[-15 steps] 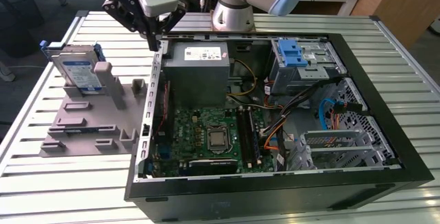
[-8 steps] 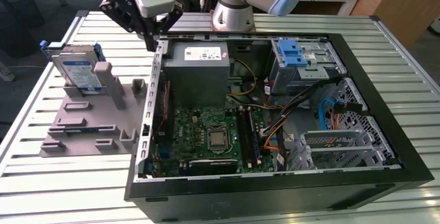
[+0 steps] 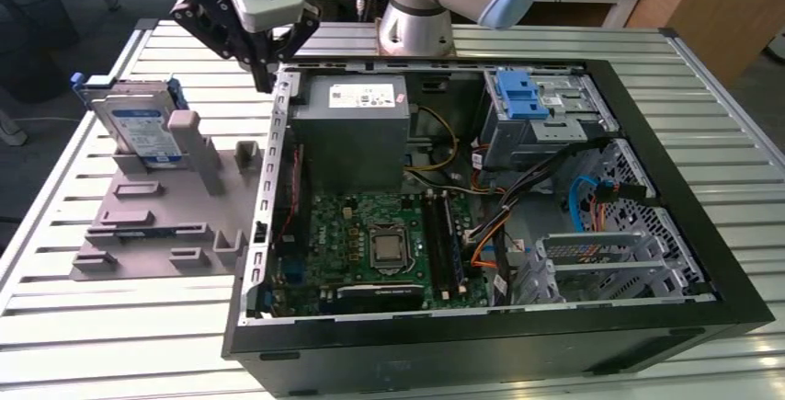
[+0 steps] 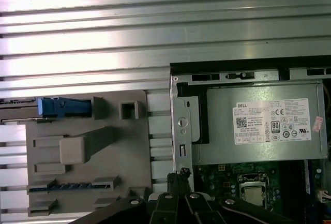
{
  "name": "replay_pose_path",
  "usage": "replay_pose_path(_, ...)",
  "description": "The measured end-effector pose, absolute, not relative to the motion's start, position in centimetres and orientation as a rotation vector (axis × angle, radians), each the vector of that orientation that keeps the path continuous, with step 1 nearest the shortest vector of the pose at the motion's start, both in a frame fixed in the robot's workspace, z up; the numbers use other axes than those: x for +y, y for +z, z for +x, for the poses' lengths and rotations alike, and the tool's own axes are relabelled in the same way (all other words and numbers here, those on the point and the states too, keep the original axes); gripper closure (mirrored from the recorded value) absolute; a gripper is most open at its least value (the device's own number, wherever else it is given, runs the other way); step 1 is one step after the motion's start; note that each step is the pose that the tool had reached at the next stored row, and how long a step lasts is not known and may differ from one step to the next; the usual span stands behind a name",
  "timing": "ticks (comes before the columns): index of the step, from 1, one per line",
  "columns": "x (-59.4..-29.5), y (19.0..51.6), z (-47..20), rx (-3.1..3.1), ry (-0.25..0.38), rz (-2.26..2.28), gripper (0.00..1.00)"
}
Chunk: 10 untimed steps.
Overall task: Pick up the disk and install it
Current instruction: 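Reach for the disk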
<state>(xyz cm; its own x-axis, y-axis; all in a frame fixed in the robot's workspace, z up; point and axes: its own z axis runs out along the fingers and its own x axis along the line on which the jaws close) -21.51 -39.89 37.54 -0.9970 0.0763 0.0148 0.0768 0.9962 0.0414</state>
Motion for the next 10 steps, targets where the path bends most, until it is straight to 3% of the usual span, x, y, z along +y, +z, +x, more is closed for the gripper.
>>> replay_pose_path(10,-39.89,37.43,-22.17,-3.123,-0.065,-0.12,0.89)
